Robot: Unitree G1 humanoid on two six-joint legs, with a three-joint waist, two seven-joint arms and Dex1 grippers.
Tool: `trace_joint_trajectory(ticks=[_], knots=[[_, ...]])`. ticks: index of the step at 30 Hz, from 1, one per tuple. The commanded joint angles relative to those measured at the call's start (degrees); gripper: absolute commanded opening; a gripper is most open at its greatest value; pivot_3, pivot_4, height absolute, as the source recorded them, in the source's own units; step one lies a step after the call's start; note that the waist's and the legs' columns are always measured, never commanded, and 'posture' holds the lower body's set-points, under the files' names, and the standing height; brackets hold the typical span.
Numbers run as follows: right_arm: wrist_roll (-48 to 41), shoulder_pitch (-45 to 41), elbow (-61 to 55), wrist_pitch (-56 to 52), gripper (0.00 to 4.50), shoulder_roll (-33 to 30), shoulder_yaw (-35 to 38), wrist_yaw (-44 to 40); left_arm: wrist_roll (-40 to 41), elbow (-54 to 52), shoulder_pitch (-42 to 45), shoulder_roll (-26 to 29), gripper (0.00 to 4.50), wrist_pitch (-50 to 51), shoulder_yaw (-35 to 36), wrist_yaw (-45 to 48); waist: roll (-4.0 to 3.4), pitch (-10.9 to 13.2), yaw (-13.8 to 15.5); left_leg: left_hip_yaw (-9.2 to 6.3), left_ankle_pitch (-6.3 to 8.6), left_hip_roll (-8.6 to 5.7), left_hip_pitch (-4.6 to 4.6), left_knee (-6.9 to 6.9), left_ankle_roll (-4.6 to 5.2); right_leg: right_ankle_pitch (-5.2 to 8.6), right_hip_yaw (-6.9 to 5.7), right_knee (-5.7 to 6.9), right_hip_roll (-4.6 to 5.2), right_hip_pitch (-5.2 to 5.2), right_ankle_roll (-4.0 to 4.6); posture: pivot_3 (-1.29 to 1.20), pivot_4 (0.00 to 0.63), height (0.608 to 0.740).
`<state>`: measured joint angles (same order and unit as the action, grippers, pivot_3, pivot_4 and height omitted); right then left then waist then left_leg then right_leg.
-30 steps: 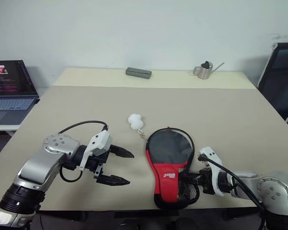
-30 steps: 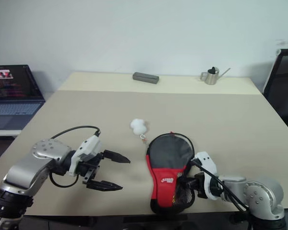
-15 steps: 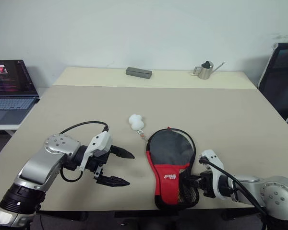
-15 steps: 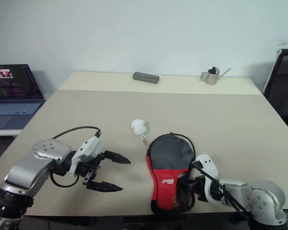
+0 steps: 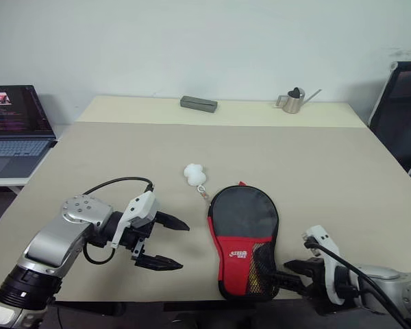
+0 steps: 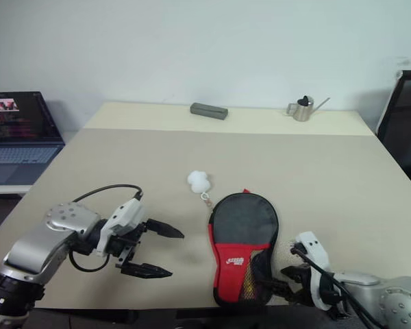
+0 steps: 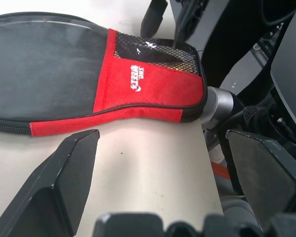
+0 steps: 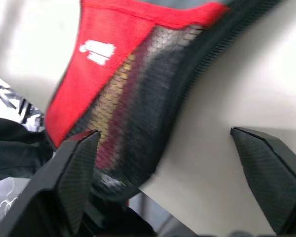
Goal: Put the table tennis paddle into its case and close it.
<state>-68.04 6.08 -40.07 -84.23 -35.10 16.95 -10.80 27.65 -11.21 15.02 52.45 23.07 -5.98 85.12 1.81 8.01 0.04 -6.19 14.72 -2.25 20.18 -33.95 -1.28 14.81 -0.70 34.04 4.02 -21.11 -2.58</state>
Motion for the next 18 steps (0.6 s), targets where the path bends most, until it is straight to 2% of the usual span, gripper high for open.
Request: trace_joint_trajectory(ticks=[1, 2, 7, 13, 18], knots=[[5.3, 1.4, -4.6, 12.6, 4.47, -6.3, 0.3, -13.5, 0.5, -0.5, 0.5, 0.3, 4.5, -1.1, 1.6, 0.0, -0.01, 0.0, 0.0, 0.02, 0.0, 0.01, 0.0, 0.0, 0.0, 0.0, -0.01, -0.01, 0.0, 0.0, 0.0, 0.0, 0.15, 0.74], [9.3, 1.1, -5.0, 17.4, 4.47, -7.8, -1.0, -15.7, 0.5, -0.2, 0.8, 0.2, 4.5, -1.1, 1.8, -0.3, -0.01, 0.0, 0.0, 0.01, 0.0, 0.02, 0.0, 0.0, 0.0, 0.0, -0.03, -0.01, 0.0, 0.01, -0.01, 0.0, 0.15, 0.74], [18.4, -6.8, -1.7, 30.5, 4.47, -5.5, -5.7, -17.7, 1.2, -0.6, 1.6, -1.0, 4.5, 0.0, 3.7, -4.0, 0.01, 0.1, -0.3, 0.17, 0.01, 0.18, 0.01, 0.0, -0.01, 0.0, -0.11, -0.04, 0.01, -0.02, -0.02, 0.0, 0.15, 0.74], [24.6, -13.4, 4.3, 35.9, 4.47, -4.1, -12.1, -20.2, 1.3, 1.7, 4.1, -4.2, 4.5, 2.4, 6.8, -12.1, 0.07, 0.1, 0.0, 0.12, 0.0, 0.1, -0.09, -0.01, -0.01, -0.11, -0.1, -0.03, 0.02, -0.02, -0.18, 0.0, 0.15, 0.74], [28.1, -21.3, 10.6, 38.0, 4.47, -0.8, -17.1, -21.3, -2.7, 8.2, 9.7, -8.4, 4.5, 0.7, 7.9, -20.8, 0.09, 0.1, 0.1, 0.08, 0.0, 0.04, -0.14, -0.02, -0.01, -0.25, -0.1, 0.01, 0.03, 0.02, -0.41, 0.0, 0.15, 0.74]])
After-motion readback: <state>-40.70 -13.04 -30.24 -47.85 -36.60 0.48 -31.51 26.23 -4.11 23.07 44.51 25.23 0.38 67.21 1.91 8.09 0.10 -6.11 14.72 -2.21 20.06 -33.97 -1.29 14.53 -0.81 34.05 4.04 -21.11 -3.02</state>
